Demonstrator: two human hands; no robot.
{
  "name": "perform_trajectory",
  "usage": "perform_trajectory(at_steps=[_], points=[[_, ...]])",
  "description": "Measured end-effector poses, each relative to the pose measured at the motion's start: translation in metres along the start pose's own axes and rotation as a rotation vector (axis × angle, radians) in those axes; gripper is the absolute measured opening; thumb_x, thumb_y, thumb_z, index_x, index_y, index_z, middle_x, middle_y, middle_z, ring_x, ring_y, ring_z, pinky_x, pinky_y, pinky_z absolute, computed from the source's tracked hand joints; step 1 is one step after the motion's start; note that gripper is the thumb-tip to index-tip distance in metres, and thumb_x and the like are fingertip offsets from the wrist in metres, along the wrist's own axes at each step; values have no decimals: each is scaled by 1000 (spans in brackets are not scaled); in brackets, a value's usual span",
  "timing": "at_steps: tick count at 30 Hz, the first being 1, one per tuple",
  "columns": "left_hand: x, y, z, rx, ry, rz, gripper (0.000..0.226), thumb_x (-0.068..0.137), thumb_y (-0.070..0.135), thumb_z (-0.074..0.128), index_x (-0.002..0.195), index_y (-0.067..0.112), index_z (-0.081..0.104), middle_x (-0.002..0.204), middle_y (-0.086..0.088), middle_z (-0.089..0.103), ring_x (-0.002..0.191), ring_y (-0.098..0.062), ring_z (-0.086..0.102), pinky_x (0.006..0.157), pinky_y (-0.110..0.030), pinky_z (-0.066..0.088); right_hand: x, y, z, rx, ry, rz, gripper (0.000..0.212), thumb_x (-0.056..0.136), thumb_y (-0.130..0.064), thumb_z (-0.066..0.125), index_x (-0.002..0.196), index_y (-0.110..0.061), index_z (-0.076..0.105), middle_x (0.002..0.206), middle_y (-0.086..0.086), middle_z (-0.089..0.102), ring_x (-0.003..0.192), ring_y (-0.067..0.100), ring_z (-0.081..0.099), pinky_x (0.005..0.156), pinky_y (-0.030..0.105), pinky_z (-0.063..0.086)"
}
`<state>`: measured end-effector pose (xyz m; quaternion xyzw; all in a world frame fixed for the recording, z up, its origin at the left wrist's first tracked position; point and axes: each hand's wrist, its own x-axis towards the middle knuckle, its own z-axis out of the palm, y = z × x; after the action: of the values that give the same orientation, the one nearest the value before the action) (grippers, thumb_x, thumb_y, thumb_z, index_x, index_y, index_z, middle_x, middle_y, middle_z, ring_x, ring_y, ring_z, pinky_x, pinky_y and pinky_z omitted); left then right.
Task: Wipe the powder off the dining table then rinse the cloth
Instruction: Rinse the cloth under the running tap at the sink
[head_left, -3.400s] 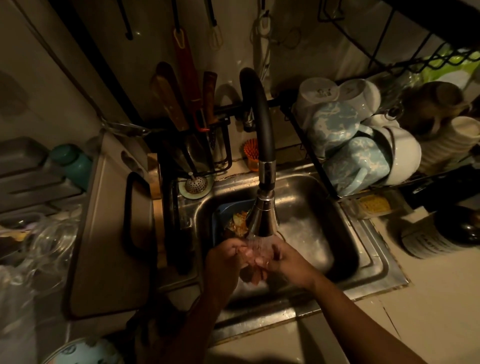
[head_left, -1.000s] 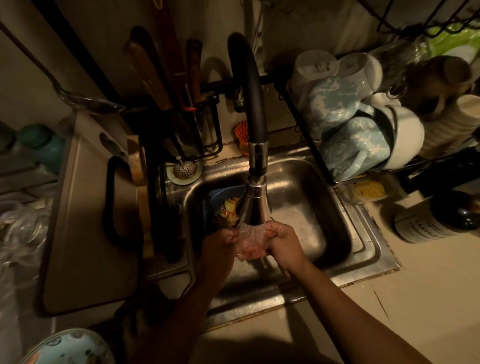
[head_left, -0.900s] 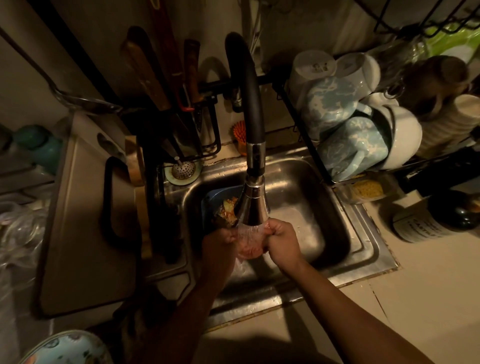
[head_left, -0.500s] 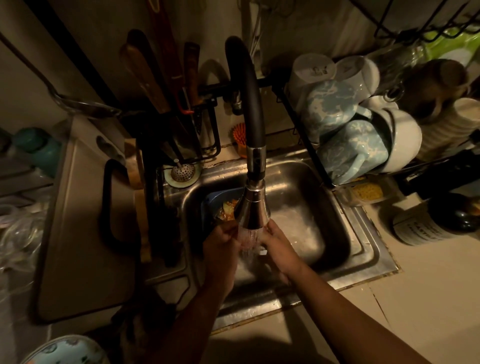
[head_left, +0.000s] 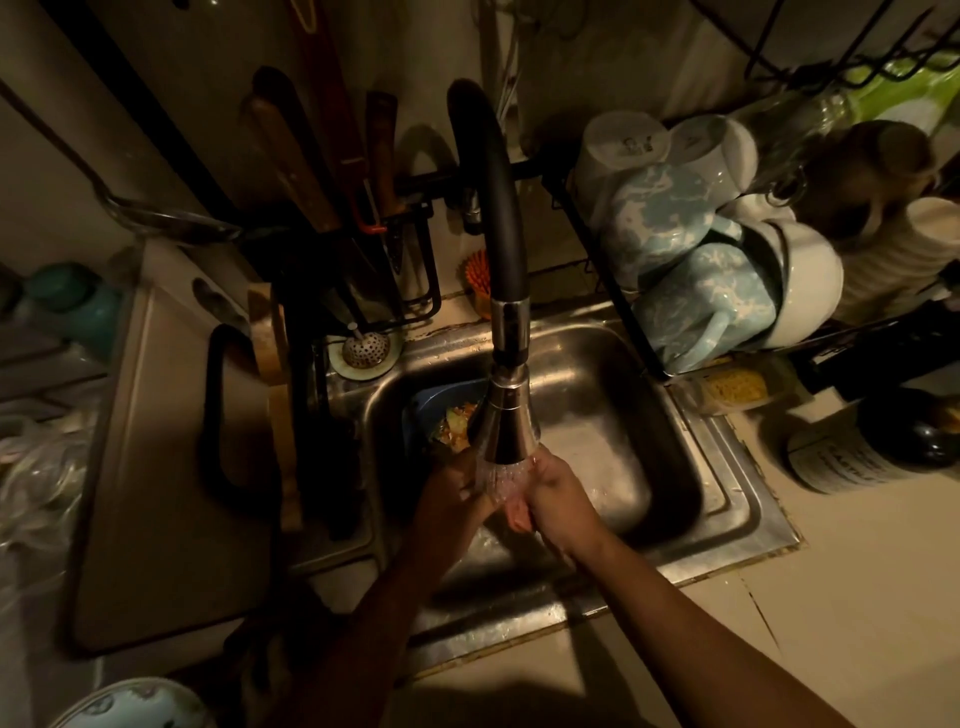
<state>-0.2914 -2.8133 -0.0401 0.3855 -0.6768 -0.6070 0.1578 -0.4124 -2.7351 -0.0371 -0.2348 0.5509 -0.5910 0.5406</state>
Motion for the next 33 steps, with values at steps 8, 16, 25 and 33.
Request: perform_trajectory(at_steps=[8, 16, 25, 33], points=[[3, 8, 6, -171, 68, -132, 30, 82, -10, 63, 104, 9, 71, 91, -16, 73, 87, -41, 70, 75, -57, 58, 6, -3, -9, 72, -16, 133, 12, 98, 3, 47, 104, 11, 55, 59, 14, 62, 46, 16, 53, 57, 30, 48], [5, 19, 3, 17, 231, -159, 37, 75, -13, 65, 56, 19, 64, 56, 3, 65, 57, -15, 62, 55, -25, 48, 3, 4, -16, 36, -4, 274, 65, 87, 12, 58, 142, -14, 38, 98, 14, 60, 68, 12, 61, 57, 24, 47], [1, 32, 5, 12, 317, -175, 38, 83, -9, 63, 67, 25, 59, 54, 12, 57, 45, 7, 53, 44, -8, 36, 0, 8, -1, 12, 122, 147, 42, 88, -14, 60, 117, 11, 44, 90, 34, 50, 74, 32, 47, 65, 34, 43], [2, 43, 2, 35, 299, -61, 48, 84, -13, 59, 94, 34, 60, 86, 18, 65, 78, 14, 61, 67, -4, 45, 10, 1, -5, -168, 181, -1, 23, 90, 3, 60, 101, -15, 70, 93, 26, 65, 79, 30, 61, 71, 40, 49]])
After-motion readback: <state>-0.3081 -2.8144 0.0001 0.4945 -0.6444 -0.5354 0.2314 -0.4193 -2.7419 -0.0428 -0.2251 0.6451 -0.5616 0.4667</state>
